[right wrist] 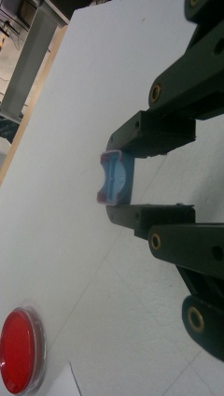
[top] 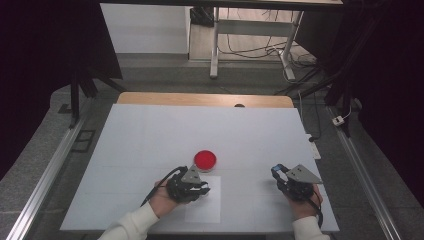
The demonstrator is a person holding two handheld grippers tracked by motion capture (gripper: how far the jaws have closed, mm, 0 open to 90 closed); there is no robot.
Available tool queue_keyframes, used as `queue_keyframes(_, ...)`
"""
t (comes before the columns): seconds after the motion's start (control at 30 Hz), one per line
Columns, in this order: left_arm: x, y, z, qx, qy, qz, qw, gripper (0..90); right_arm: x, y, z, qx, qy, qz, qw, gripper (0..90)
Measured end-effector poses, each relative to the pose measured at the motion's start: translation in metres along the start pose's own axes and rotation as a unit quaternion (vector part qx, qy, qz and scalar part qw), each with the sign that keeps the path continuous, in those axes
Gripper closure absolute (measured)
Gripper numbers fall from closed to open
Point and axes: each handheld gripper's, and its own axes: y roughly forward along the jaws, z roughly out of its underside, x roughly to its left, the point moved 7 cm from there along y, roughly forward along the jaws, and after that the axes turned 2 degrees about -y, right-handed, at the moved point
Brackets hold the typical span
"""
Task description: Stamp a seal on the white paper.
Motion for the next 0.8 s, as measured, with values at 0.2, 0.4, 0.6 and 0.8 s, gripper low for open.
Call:
queue_keyframes(0.2,0.0002,0.0008,0.0002,0.005,-0.001,0.0,1.0,75.9,0.0,0.0001,0.0001,0.0,0.0,0.0,1.0,65.6)
queue_keyframes(0.4,0.0004,0.0018,0.0003,0.012,-0.004,0.001,0.9999,75.9,0.0,0.0,0.0,0.0,0.0,0.0,1.0,65.6)
queue_keyframes(0.6,0.0003,0.0021,-0.0001,0.018,-0.002,0.0,0.9998,76.1,0.0002,0.0001,0.0,0.0,0.0,0.0,1.0,65.6)
queue_keyframes(0.8,-0.0001,0.0023,-0.0005,0.023,-0.002,-0.003,0.9997,76.1,0.0007,0.0003,-0.0001,0.0,0.0,-0.001,1.0,65.6)
